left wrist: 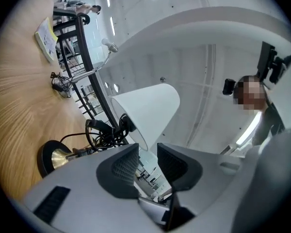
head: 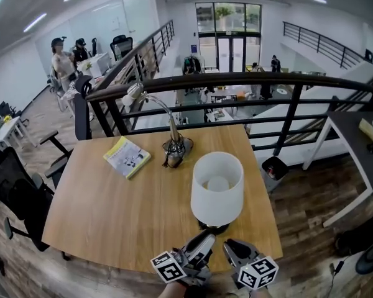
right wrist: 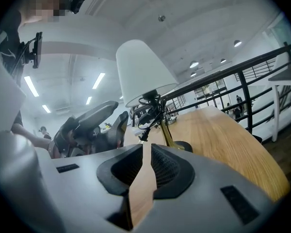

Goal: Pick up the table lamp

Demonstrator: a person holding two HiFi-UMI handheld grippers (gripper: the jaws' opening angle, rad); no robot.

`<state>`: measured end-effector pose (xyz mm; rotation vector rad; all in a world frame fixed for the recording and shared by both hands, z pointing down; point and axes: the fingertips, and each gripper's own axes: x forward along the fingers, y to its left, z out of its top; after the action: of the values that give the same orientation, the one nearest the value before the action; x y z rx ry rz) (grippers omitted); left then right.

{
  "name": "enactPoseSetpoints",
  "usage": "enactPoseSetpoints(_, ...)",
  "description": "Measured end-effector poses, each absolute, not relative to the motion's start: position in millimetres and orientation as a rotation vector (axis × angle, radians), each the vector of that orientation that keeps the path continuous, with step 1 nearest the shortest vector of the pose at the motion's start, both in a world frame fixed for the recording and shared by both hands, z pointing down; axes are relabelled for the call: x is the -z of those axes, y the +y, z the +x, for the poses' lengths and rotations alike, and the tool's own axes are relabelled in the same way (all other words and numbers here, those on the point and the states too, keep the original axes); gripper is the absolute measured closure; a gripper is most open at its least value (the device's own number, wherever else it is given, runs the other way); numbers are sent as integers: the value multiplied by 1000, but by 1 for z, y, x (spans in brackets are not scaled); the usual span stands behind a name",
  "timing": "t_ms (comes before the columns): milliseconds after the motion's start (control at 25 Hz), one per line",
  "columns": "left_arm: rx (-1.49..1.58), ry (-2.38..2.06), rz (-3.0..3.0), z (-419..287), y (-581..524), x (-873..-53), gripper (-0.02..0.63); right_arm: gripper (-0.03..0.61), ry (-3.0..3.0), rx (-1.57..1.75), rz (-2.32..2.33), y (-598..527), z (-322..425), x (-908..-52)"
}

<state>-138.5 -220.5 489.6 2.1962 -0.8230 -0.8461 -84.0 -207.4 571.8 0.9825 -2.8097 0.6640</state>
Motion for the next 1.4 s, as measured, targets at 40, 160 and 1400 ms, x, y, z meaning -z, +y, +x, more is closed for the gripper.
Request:
enactPoseSetpoints(40, 871, -803, 2186, -142, -223, -489, 502, 520, -2802, -668, 995, -208, -85, -573)
enactPoseSetpoints(160, 921, -736, 2174, -149, -232, -487, 486, 520, -2781, -676, 1036, -212, -88, -576)
enactPoseSetpoints(1400, 1001, -211, 2218, -154, -266, -457, 535, 520, -2586, -583, 1356, -253, -113, -600)
